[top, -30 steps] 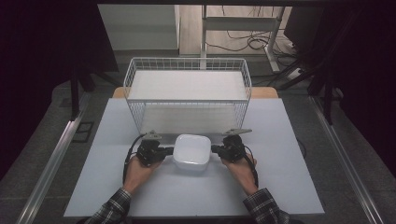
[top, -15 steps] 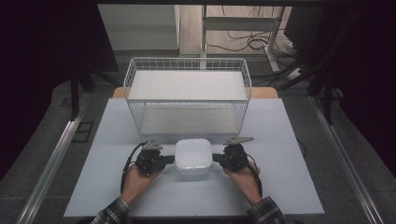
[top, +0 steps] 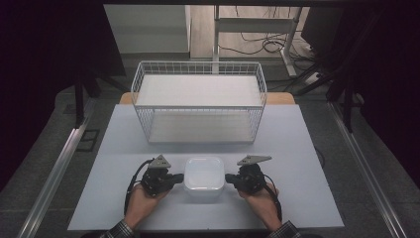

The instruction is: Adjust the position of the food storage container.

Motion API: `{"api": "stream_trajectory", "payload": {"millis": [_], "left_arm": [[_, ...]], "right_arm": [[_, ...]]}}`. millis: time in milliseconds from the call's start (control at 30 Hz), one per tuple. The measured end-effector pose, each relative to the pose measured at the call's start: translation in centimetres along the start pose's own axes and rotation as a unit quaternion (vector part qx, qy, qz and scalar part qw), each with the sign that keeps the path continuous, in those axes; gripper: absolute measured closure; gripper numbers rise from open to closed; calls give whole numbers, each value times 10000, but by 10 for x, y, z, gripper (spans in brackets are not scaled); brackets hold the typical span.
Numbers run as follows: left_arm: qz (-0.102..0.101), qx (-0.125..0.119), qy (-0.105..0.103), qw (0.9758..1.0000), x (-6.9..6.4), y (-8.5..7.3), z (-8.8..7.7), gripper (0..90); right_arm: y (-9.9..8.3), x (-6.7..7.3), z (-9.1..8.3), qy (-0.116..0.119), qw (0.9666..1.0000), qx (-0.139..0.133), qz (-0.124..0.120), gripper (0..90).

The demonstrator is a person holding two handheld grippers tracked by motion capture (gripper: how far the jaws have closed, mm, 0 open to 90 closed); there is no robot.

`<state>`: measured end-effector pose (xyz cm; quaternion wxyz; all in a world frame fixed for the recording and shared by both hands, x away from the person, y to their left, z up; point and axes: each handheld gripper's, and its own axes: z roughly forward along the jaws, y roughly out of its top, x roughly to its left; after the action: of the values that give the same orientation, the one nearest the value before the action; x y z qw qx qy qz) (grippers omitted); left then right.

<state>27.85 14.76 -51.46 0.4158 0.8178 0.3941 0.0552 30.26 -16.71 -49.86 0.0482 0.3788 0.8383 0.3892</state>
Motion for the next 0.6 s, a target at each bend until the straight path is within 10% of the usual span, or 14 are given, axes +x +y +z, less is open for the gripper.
{"api": "stream_trajectory", "payload": {"millis": [233, 600], "left_arm": [[-235, -330, 52, 9992, 9, -10, -19, 492], [-25, -300, 164, 9994, 12, -23, -20, 78]], "right_arm": [[-2, -10, -12, -103, 9995, -294, 32, 746], [-14, -24, -21, -327, 9980, -517, -170, 130]]}}
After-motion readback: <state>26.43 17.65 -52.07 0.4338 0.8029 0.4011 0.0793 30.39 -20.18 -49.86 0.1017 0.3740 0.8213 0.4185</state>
